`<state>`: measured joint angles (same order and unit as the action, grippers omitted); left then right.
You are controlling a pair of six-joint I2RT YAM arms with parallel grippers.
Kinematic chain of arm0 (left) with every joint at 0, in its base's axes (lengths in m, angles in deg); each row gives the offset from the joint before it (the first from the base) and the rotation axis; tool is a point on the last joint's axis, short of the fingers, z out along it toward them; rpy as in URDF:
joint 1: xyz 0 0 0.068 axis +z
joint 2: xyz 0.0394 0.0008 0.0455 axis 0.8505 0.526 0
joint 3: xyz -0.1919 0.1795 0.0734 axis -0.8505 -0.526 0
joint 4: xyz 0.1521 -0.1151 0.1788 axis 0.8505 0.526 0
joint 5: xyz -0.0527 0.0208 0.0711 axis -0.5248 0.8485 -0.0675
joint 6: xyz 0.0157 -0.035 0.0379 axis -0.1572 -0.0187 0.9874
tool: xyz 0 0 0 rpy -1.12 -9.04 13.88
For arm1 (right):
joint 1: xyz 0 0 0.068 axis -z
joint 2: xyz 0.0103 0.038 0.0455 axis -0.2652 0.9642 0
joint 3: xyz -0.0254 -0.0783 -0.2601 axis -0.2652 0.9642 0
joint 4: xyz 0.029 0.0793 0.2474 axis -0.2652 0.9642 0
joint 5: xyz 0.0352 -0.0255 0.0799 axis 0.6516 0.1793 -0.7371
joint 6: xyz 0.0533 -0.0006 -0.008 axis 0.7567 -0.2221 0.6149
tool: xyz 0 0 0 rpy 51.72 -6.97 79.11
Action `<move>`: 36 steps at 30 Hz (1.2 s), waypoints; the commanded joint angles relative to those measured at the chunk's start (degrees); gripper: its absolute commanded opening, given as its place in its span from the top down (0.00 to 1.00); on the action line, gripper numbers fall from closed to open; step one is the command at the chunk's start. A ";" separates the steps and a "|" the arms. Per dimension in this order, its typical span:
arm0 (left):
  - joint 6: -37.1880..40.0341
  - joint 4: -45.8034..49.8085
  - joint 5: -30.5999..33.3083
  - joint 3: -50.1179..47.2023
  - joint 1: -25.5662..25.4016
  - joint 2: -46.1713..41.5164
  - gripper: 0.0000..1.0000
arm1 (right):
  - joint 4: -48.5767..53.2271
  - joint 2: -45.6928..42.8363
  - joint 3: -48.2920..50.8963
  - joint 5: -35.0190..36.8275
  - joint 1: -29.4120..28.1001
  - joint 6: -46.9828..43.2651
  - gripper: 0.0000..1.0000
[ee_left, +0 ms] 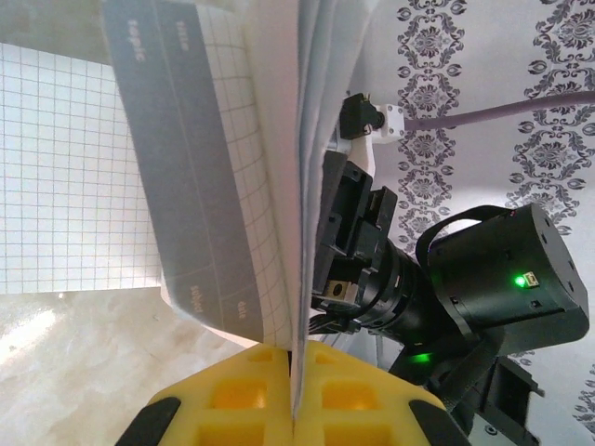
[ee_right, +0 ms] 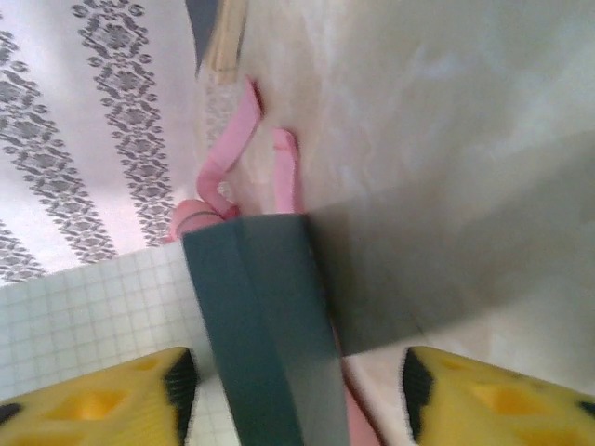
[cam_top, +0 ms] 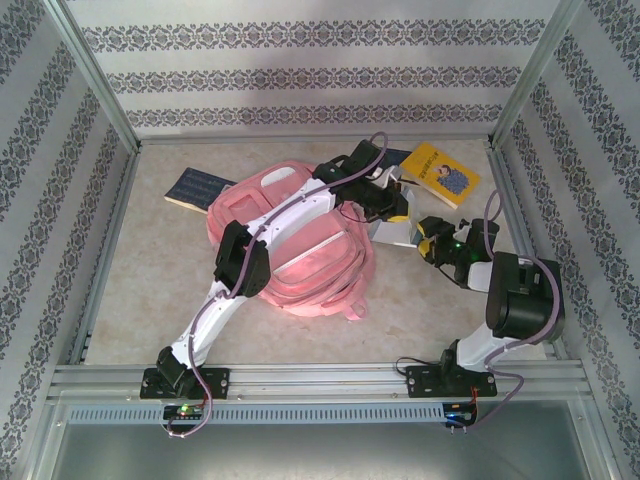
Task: Pack the student bag
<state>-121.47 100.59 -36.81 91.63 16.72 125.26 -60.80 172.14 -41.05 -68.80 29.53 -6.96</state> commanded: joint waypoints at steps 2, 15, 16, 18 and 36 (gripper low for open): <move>-0.27 -3.00 -2.74 -2.34 -0.06 -2.98 1.00 | -8.59 2.02 0.99 -1.17 0.44 3.70 0.56; 5.04 3.94 3.31 -2.79 1.39 -4.45 0.74 | 1.03 -4.56 1.29 2.99 0.45 -1.94 1.00; 6.06 5.40 4.57 -2.44 1.69 -4.78 0.66 | 5.75 -7.15 0.65 4.19 0.46 -4.40 1.00; 8.61 9.92 9.00 -1.43 2.48 -5.86 0.49 | 14.78 -12.59 -0.50 7.39 0.29 -9.11 1.00; -2.04 -13.36 12.25 -42.89 6.16 -41.13 0.18 | 31.31 -41.40 -13.65 16.40 -14.69 -17.04 1.00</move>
<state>-117.79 97.80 -23.54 53.00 23.39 87.93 -27.93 133.43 -49.86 -52.54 18.25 -22.45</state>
